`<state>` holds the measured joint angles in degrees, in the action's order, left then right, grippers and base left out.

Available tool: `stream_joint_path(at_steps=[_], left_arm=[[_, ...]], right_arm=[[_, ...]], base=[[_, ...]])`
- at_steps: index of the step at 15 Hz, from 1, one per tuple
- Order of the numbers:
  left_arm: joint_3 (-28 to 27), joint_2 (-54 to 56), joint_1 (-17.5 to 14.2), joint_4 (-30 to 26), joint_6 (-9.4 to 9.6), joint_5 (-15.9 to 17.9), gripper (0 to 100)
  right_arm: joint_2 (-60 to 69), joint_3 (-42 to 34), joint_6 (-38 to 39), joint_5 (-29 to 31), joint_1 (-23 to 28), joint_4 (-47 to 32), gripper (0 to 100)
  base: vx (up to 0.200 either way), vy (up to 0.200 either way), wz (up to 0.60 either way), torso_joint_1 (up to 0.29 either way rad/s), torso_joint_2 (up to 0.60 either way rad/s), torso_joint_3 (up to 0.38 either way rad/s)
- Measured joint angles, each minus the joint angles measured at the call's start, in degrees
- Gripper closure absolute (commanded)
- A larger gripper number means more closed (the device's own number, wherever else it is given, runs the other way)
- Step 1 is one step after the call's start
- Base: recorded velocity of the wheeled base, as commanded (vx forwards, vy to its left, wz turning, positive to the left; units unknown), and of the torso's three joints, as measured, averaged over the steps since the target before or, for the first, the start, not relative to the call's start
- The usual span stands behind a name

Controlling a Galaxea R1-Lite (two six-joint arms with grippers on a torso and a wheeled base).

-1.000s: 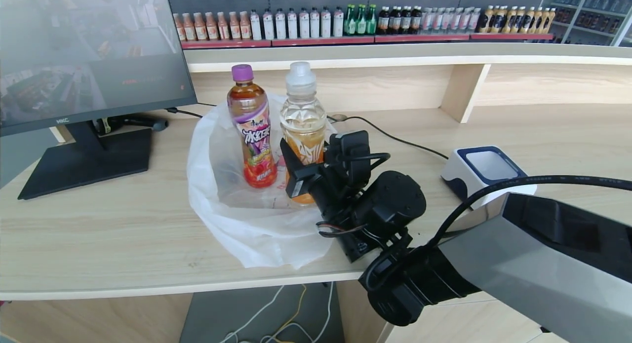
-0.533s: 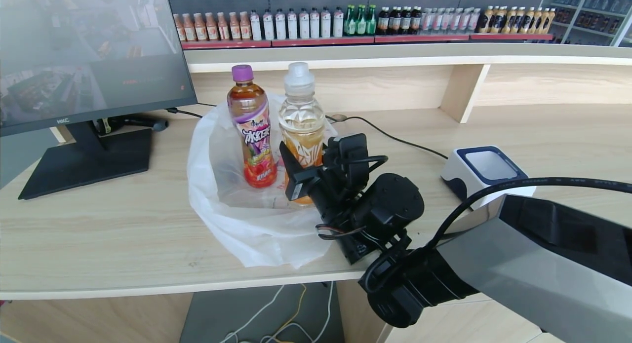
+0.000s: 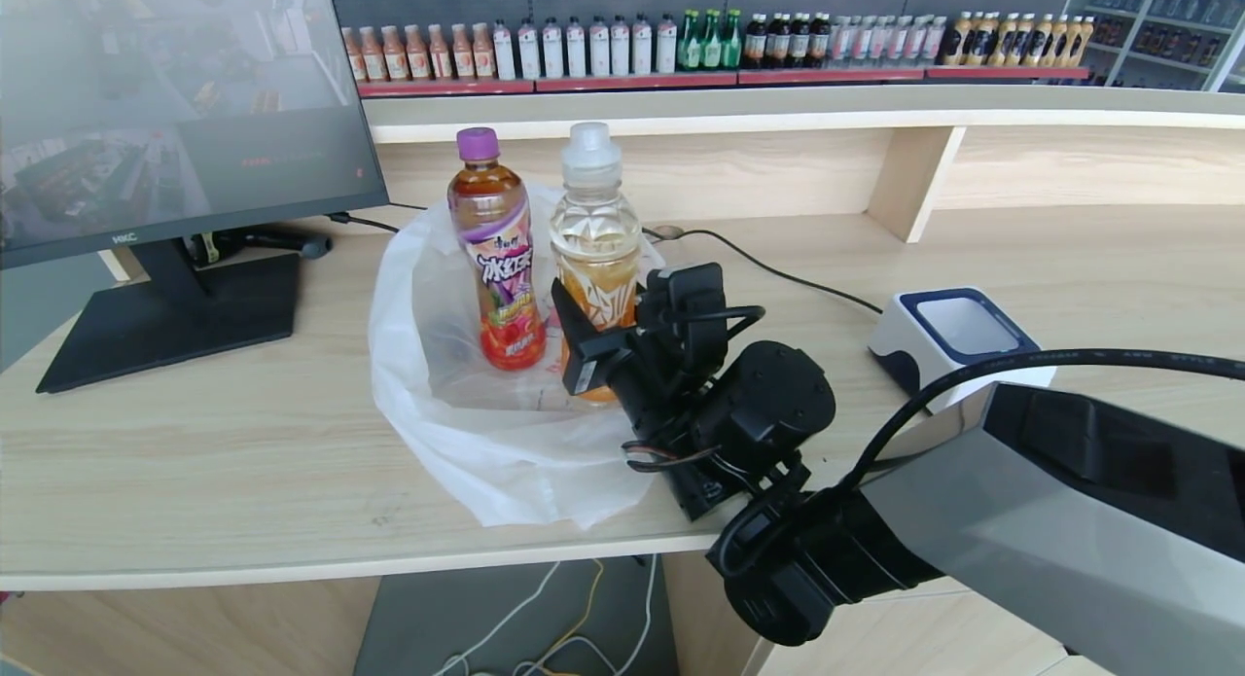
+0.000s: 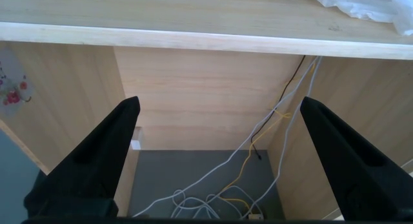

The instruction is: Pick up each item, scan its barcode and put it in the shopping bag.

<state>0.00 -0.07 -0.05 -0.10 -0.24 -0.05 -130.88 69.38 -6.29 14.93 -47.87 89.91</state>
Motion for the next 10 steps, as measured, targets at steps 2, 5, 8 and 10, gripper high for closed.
stream_joint_path(at_steps=[2,5,8,10], left_arm=[[0.0,0.0,0.0,0.0,-0.11,0.0,0],[0.0,0.0,0.0,0.0,0.0,0.0,0],[0.0,0.0,0.0,0.0,0.0,0.0,0],[0.0,0.0,0.0,0.0,0.0,0.0,0]], right_arm=[[0.1,0.0,0.0,0.0,0.1,0.0,0],[0.4,0.0,0.5,0.2,0.2,0.0,0],[1.1,0.0,0.5,0.4,0.2,0.0,0],[1.8,-0.1,0.4,0.4,0.2,0.0,0]], base=[[0.0,0.0,0.0,0.0,0.0,0.0],[0.0,0.0,0.0,0.0,0.0,0.0],[0.0,0.0,0.0,0.0,0.0,0.0],[0.0,0.0,0.0,0.0,0.0,0.0]])
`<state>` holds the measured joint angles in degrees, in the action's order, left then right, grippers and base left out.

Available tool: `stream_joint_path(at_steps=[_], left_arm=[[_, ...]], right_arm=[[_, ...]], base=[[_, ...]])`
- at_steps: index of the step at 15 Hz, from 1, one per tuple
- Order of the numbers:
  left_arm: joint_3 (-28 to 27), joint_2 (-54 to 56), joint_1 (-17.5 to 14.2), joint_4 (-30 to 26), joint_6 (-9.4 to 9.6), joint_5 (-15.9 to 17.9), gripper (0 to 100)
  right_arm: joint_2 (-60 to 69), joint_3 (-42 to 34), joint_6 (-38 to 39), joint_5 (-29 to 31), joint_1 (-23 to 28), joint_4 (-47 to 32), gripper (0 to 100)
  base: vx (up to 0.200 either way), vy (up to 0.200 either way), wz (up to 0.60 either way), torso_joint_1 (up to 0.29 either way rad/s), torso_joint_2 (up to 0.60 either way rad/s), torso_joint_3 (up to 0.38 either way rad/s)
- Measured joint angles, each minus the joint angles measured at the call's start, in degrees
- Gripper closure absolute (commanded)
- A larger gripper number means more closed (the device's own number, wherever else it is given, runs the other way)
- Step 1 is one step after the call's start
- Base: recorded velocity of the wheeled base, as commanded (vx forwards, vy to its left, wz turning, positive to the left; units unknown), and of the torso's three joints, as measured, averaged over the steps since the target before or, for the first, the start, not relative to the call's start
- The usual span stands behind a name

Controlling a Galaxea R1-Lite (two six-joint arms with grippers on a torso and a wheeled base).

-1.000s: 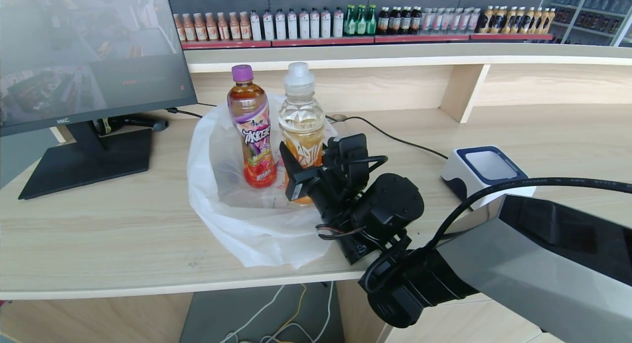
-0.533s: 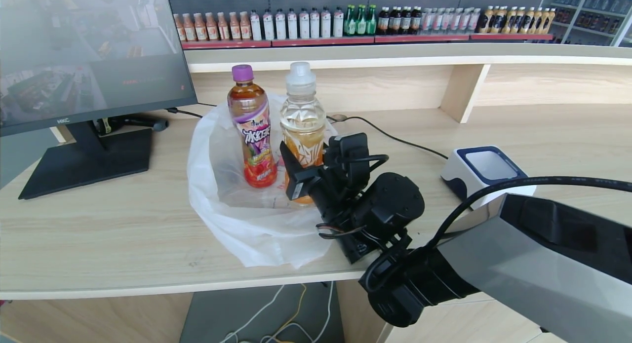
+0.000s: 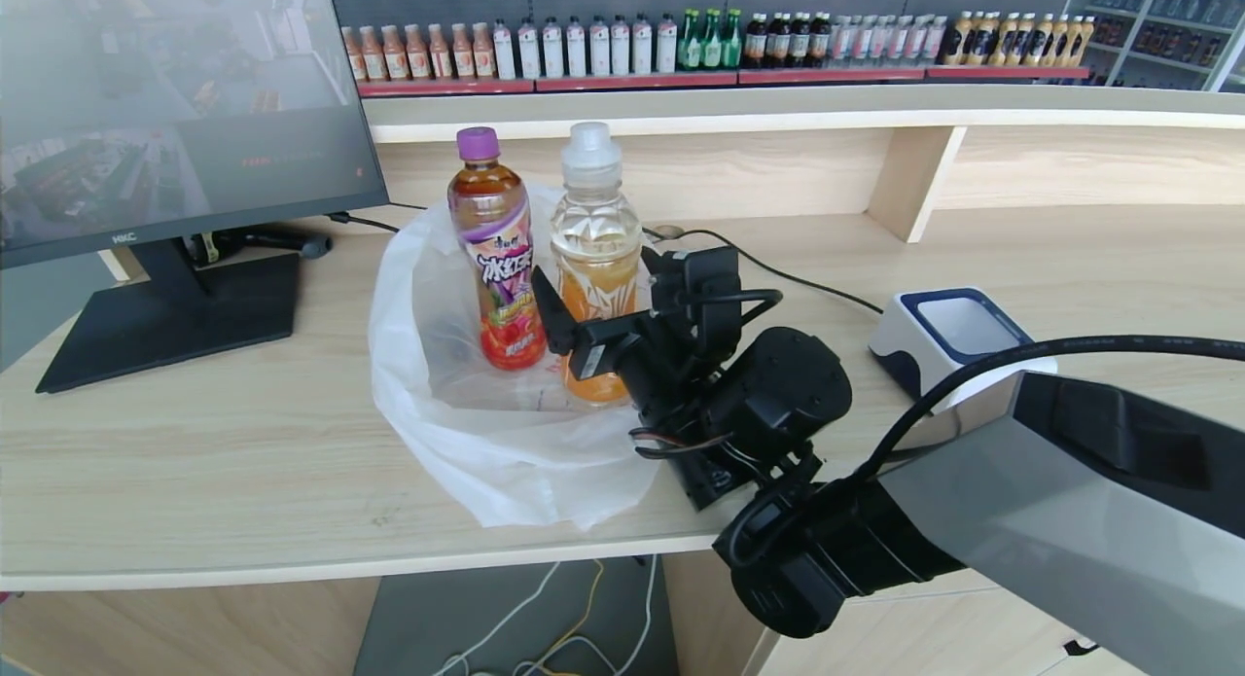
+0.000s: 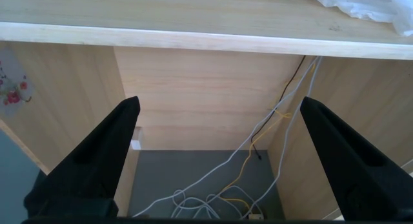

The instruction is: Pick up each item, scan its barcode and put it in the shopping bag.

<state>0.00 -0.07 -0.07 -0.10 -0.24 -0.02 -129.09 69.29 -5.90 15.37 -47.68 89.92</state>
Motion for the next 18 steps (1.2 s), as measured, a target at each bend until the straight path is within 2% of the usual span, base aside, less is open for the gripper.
stream_joint_path(at_steps=[3,8,18], left_arm=[[0.0,0.0,0.0,0.0,0.0,0.0,0],[0.0,0.0,0.0,0.0,0.0,0.0,0],[0.0,0.0,0.0,0.0,0.0,0.0,0]], right_arm=[[1.7,-2.0,-0.3,0.1,0.0,0.0,0],[10.1,-12.8,-1.6,0.1,-0.1,0.0,0],[37.4,-52.3,-2.2,0.3,0.8,0.0,0]], base=[[0.0,0.0,0.0,0.0,0.0,0.0],[0.0,0.0,0.0,0.0,0.0,0.0],[0.0,0.0,0.0,0.0,0.0,0.0]])
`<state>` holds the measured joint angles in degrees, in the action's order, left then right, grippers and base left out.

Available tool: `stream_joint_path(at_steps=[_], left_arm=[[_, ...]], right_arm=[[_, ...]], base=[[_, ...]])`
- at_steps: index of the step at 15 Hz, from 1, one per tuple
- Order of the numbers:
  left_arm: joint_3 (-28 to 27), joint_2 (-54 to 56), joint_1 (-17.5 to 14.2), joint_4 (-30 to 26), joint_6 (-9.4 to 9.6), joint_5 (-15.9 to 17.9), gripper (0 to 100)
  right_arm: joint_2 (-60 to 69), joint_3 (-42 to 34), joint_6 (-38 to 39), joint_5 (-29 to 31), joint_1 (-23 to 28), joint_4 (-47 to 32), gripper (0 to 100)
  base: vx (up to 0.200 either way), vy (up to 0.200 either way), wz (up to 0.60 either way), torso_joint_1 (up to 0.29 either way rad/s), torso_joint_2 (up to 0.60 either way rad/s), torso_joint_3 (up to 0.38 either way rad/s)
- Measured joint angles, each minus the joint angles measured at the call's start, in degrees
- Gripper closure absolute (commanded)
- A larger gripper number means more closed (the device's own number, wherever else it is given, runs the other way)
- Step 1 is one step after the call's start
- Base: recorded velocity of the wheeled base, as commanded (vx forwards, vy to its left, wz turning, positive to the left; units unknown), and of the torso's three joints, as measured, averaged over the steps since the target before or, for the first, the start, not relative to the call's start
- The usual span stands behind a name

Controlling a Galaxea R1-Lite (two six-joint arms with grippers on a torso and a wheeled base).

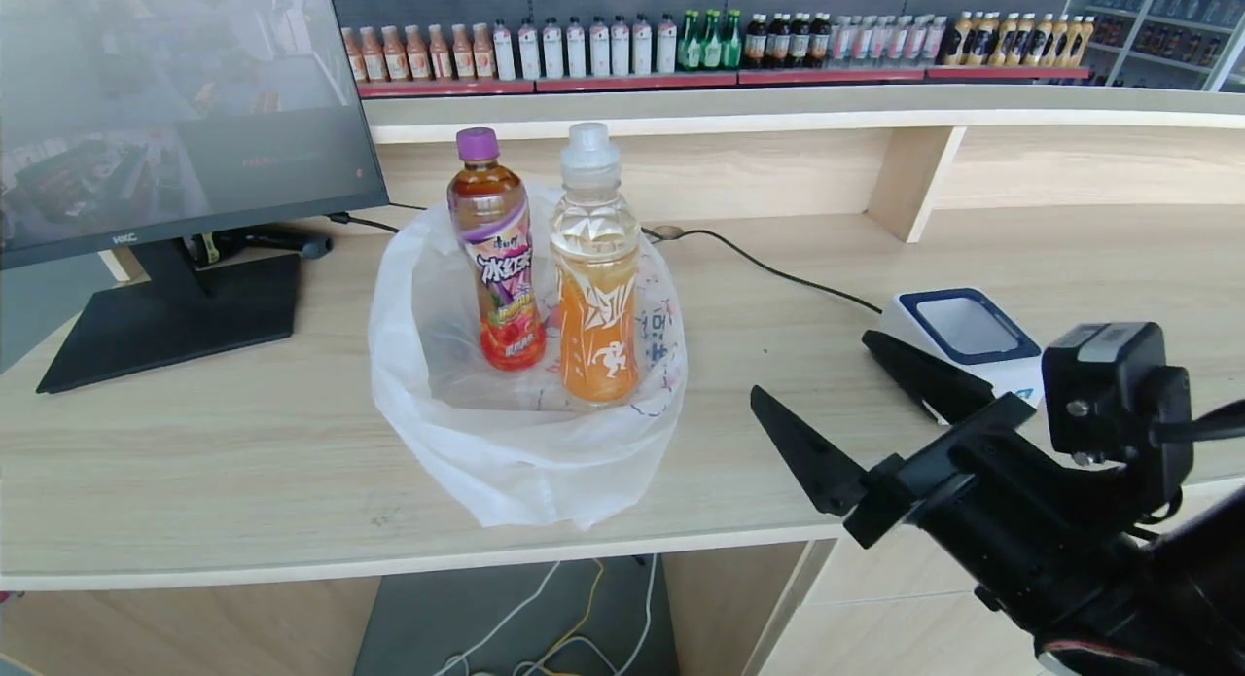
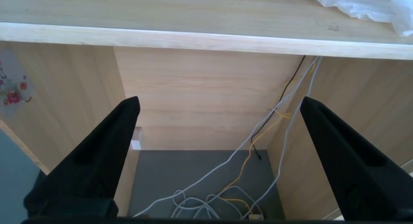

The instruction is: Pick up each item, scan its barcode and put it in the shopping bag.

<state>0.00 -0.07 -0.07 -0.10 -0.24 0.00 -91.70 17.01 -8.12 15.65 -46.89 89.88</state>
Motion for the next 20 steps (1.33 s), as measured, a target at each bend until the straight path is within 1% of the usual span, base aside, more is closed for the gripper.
stream_joint_path(at_steps=[4,6,7,9,10,13,14,18,20], left_arm=[[0.0,0.0,0.0,0.0,-0.07,0.0,0],[0.0,0.0,0.0,0.0,-0.07,0.0,0],[0.0,0.0,0.0,0.0,-0.09,0.0,0],[0.0,0.0,0.0,0.0,-0.07,0.0,0],[0.0,0.0,0.0,0.0,-0.09,0.0,0],[0.0,0.0,0.0,0.0,-0.09,0.0,0],[0.0,0.0,0.0,0.0,-0.09,0.0,0],[0.0,0.0,0.0,0.0,-0.13,0.0,0],[0.0,0.0,0.0,0.0,-0.16,0.0,0]], right_arm=[[10.7,-13.7,0.0,0.8,4.2,0.0,0],[16.5,-16.0,2.2,4.5,7.5,0.0,0],[19.3,-16.5,3.1,5.8,8.8,-2.1,0],[24.1,-16.9,3.3,6.3,9.8,-9.4,0],[27.4,-17.0,3.3,6.2,10.0,-15.6,0],[38.7,-17.0,3.3,5.9,9.3,-39.8,0],[42.8,-17.0,2.8,5.7,8.2,-48.2,0],[60.7,-16.9,-2.8,3.6,1.9,-74.4,0],[69.9,-16.1,-5.2,2.4,-0.1,-86.1,0]], base=[[0.0,0.0,0.0,0.0,0.0,0.0],[0.0,0.0,0.0,0.0,0.0,0.0],[0.0,0.0,0.0,0.0,0.0,0.0],[0.0,0.0,0.0,0.0,0.0,0.0],[0.0,0.0,0.0,0.0,0.0,0.0],[0.0,0.0,0.0,0.0,0.0,0.0],[0.0,0.0,0.0,0.0,0.0,0.0],[0.0,0.0,0.0,0.0,0.0,0.0],[0.0,0.0,0.0,0.0,0.0,0.0]])
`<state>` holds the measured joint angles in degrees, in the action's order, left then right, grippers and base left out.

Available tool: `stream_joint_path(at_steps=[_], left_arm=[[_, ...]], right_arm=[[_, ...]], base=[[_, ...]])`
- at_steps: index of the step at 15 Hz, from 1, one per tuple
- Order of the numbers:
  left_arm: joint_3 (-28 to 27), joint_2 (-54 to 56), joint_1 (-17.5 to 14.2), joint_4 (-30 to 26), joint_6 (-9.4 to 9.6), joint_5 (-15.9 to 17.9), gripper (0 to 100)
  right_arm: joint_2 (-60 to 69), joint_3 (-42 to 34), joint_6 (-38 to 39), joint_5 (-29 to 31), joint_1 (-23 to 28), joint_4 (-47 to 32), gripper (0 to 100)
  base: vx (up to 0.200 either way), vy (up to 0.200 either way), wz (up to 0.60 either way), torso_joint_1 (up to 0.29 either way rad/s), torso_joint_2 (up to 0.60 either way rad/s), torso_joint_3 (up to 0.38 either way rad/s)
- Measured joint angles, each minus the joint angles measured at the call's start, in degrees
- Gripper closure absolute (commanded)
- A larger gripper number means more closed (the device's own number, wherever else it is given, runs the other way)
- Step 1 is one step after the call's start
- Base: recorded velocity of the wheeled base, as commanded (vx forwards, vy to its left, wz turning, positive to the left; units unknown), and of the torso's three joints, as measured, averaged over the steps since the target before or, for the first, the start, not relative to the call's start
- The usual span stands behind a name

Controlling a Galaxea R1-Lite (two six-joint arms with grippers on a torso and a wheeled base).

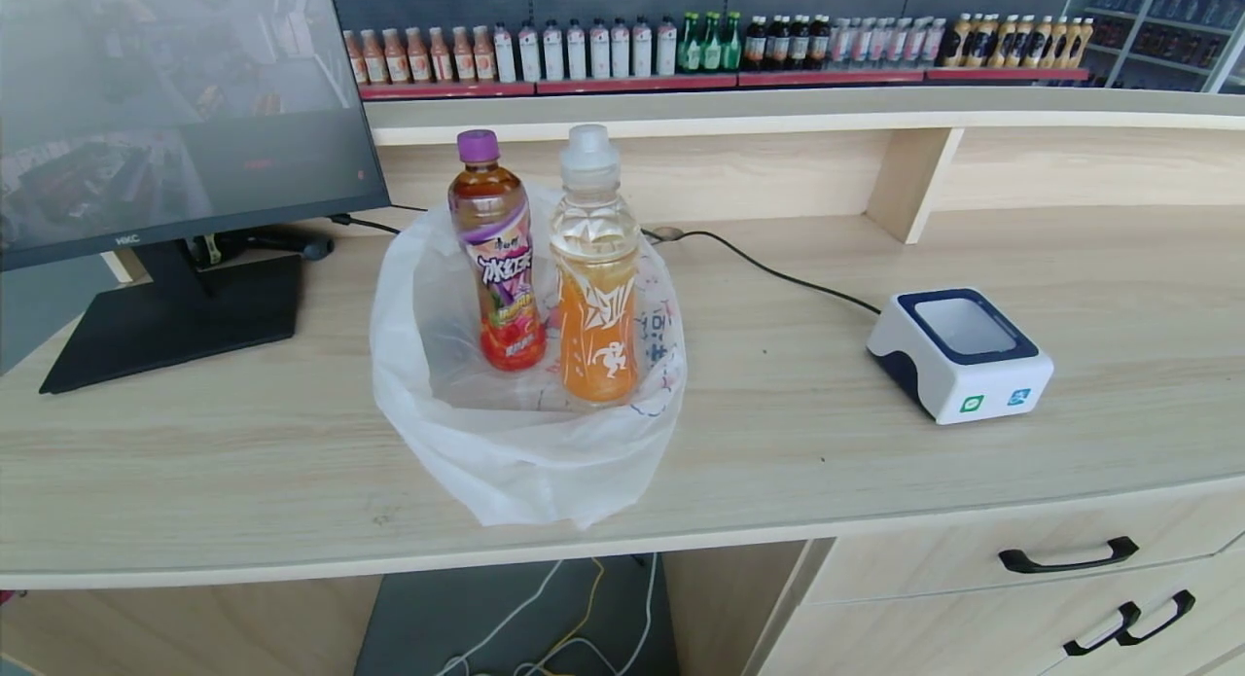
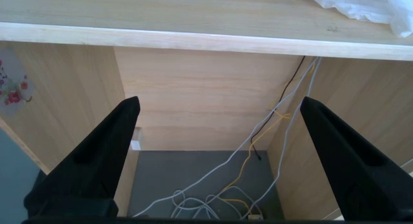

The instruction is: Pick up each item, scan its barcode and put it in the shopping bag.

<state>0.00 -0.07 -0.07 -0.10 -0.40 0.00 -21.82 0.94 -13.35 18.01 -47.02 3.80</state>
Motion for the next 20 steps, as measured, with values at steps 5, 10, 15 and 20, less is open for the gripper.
stream_joint_path(at_steps=[5,10,15,20], left_arm=[[0.0,0.0,0.0,0.0,0.07,0.0,0],[0.0,0.0,0.0,0.0,0.13,0.0,0],[0.0,0.0,0.0,0.0,0.0,0.0,0],[0.0,0.0,0.0,0.0,-0.04,0.0,0]], right_arm=[[11.9,0.7,9.5,-8.9,-4.6,-3.7,0],[16.6,0.4,11.3,-9.2,6.6,-3.8,0],[15.5,0.4,10.1,-9.9,38.6,-4.0,0],[21.0,0.0,14.5,-10.5,46.8,-2.9,0]], base=[[0.0,0.0,0.0,0.0,0.0,0.0],[0.0,0.0,0.0,0.0,0.0,0.0],[0.0,0.0,0.0,0.0,0.0,0.0],[0.0,0.0,0.0,0.0,0.0,0.0]])
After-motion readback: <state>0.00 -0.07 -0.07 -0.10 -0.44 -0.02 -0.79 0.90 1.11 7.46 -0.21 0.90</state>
